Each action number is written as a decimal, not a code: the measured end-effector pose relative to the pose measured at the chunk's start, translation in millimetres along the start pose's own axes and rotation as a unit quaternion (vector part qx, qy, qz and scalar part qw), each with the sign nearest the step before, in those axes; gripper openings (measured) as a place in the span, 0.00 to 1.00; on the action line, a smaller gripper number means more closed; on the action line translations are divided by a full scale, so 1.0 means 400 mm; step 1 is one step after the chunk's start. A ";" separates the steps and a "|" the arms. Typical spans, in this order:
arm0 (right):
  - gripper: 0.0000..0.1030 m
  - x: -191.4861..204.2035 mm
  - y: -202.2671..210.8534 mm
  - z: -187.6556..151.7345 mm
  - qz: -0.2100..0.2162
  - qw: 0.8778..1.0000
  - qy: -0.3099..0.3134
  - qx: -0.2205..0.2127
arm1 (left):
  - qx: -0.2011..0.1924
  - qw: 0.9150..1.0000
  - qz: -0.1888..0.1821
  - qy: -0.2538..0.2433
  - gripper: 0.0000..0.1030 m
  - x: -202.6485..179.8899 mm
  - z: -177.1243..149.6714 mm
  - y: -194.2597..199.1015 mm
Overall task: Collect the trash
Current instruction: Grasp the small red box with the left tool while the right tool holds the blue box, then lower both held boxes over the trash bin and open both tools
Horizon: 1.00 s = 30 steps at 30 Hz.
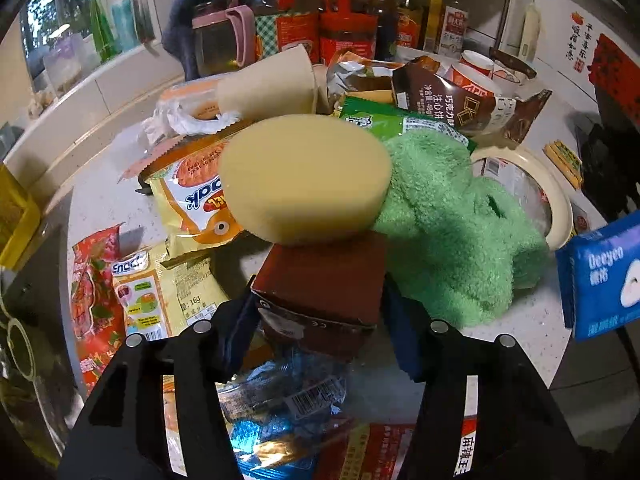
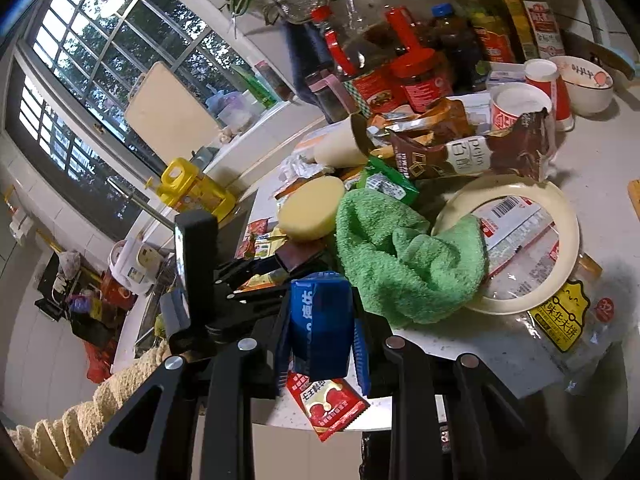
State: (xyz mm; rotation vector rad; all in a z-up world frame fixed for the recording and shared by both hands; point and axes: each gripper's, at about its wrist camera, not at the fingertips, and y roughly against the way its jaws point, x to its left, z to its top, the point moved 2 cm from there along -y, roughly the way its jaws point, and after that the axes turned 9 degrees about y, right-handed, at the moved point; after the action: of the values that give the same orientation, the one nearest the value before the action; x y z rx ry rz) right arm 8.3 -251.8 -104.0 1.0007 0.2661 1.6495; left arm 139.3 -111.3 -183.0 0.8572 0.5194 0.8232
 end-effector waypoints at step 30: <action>0.25 -0.128 -0.050 -0.477 -0.024 0.961 0.010 0.276 | 0.212 0.969 -0.107 0.062 0.52 -0.233 -0.662 0.049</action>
State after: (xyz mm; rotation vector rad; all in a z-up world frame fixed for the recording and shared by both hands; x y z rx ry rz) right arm -115.4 -229.1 -257.6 1.3777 0.7896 1.5725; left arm -106.9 -59.2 -308.9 1.1223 0.9030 0.5761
